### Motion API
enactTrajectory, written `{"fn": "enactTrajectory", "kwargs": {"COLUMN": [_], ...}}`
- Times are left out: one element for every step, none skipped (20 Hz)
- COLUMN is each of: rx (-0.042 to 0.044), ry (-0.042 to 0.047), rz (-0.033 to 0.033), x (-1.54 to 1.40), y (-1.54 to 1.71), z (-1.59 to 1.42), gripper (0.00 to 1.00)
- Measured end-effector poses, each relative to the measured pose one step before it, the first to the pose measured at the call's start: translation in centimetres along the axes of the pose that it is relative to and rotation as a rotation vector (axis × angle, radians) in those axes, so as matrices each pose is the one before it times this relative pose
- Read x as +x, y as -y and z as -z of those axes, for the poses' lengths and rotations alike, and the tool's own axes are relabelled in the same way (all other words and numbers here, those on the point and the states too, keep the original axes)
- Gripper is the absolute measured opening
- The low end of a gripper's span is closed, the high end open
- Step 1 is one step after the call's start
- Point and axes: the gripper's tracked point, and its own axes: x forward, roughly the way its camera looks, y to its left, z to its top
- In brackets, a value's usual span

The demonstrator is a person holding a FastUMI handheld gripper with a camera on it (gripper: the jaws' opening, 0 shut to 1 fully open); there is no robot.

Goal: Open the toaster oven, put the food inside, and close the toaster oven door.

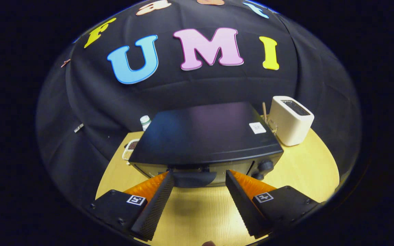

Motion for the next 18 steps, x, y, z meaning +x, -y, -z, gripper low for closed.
{"fn": "enactTrajectory", "kwargs": {"rx": [-0.01073,-0.01079,-0.01026,-0.00666,-0.00591,-0.00165,-0.0003,0.00116,0.00394,0.00353,0.00576,0.01109,0.01194,0.00839,0.00435,0.00054,-0.00238,-0.00665], "ry": [0.03439,0.03362,0.02951,0.0321,0.02965,0.03236,0.02974,0.02525,0.02488,0.02537,0.02903,0.02474,0.02574,0.03054,0.02718,0.02935,0.02534,0.02188], "rz": [-0.00284,-0.00358,-0.00335,-0.00522,-0.00382,-0.004,-0.00595,-0.00442,-0.00667,-0.00582,-0.00248,-0.00314,-0.00213,-0.00225,0.00113,-0.00069,-0.0026,-0.00009], "x": [-0.73,-0.714,-0.97,-0.81,-0.75,-0.679,-0.633,-0.686,-0.614,-0.552,-0.52,-0.433,-0.604,-0.477,-0.497,-0.415,-0.497,-0.383], "y": [0.119,0.187,0.2,0.209,0.216,0.314,0.207,0.281,0.227,0.263,0.406,0.356,0.465,0.516,0.706,0.712,0.684,0.766], "z": [-1.053,-1.039,-0.894,-1.136,-1.286,-1.28,-1.394,-1.321,-1.318,-1.506,-1.586,-1.393,-1.477,-1.495,-1.522,-1.531,-1.219,-1.211], "gripper": [0.99,0.99,0.99,0.99,0.99,0.99,0.99,0.99,0.99,0.99,0.99,0.99,0.98,0.98,0.99,0.98,0.98,0.98]}}
